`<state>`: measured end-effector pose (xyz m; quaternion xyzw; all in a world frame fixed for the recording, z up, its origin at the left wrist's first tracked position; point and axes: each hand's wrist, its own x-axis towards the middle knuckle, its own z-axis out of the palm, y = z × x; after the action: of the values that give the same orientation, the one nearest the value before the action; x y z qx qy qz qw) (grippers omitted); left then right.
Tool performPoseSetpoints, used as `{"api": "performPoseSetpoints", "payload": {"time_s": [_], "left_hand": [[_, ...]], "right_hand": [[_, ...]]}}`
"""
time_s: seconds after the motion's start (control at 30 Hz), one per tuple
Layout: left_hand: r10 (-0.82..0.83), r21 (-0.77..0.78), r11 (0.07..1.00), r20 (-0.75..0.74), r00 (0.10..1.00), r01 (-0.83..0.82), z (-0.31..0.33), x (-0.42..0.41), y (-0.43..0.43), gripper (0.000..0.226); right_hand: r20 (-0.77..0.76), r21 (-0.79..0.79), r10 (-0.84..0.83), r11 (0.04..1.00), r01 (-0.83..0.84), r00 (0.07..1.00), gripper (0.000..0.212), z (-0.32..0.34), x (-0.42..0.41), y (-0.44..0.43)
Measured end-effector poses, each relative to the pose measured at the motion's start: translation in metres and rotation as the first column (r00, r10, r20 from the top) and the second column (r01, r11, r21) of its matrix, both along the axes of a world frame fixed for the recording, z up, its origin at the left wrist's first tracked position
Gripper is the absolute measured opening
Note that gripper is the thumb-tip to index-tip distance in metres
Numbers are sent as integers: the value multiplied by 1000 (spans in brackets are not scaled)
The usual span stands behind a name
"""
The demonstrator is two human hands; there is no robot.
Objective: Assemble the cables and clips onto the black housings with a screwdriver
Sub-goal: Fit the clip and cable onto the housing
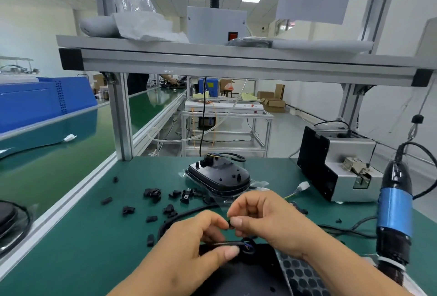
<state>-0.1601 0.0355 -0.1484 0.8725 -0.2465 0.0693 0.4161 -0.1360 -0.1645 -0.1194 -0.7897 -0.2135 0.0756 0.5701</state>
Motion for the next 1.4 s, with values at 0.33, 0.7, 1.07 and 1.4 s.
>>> {"api": "performPoseSetpoints", "payload": {"time_s": [0.33,0.7,1.07,1.4], "left_hand": [[8,-7,1000,-29,1000,-9,1,1,6,13],[-2,-27,1000,82,997,4,-4,-1,6,11],[-23,26,1000,219,975,17,-4,-4,6,12],[71,16,997,264,962,-78,-8,-6,3,20]], "right_hand": [[44,-89,-4,996,8,999,16,2,-8,0],[145,-149,-102,981,123,984,16,1,-16,7],[-101,59,-133,988,139,986,21,-1,-17,12],[-54,-139,-85,987,77,995,7,3,-18,1]]}}
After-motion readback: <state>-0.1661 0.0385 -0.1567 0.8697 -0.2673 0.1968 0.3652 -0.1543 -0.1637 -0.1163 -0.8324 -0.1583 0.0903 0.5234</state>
